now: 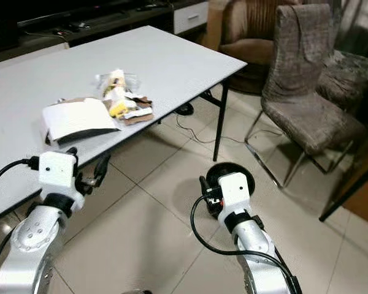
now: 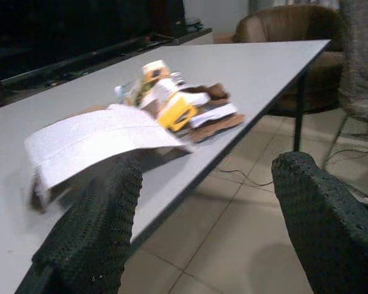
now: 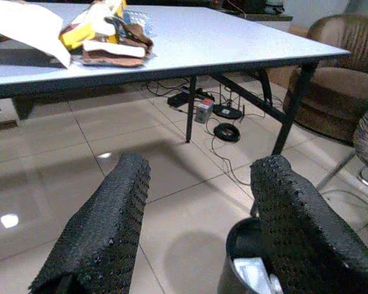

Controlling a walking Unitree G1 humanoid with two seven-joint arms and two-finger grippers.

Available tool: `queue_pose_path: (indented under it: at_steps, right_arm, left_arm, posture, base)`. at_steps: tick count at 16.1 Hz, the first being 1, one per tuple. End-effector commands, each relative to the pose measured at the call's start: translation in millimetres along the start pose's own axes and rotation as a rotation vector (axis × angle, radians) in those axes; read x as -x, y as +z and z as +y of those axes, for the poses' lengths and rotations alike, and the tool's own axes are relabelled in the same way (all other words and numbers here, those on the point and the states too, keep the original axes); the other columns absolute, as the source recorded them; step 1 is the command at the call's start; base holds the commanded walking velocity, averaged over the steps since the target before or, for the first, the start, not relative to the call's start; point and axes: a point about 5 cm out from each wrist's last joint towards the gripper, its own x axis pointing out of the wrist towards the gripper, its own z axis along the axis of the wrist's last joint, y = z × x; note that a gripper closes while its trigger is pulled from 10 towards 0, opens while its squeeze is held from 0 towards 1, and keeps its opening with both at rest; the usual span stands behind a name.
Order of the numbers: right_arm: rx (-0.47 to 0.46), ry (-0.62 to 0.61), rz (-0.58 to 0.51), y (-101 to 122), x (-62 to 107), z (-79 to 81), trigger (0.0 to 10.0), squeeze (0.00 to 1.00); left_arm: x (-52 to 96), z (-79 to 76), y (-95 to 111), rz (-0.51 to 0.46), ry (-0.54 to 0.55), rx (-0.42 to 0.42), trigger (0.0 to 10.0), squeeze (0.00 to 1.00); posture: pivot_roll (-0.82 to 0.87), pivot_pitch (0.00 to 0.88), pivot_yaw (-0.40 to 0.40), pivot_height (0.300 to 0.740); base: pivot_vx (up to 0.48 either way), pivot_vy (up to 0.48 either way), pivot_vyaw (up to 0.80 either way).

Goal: Picking trash to rubbish bin

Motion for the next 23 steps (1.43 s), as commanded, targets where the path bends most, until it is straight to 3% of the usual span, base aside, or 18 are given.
queue_pose_path:
  at_steps: [1,7,23]
  right_arm:
    - [0.012,0.025,-0.021,5,0.0,3.4,10.0,0.0]
    - [0.033,0.093,-0.023,5,-0.7,10.5,10.0,0.0]
    - [0.031,0.034,0.001,-2,3.1,1.8,10.0,0.0]
  left_arm:
    - [-0.1,2.5,-3,0.02,0.004,-0.002,10.0,0.0]
    - [2.6,2.9,-4,0.022,-0.002,-0.021,10.0,0.0]
    - [-6.3,-2.2,-9,0.029,-0.083,-0.073,10.0,0.0]
  posture:
    - [0.02,0.0,-0.004,0.74]
    - [0.02,0.0,-0.015,0.74]
    - [0.01,0.0,-0.007,0.74]
  base:
    - [0.285,0.0,0.0]
    - [0.314,0.0,0.67]
    - [0.321,0.0,0.0]
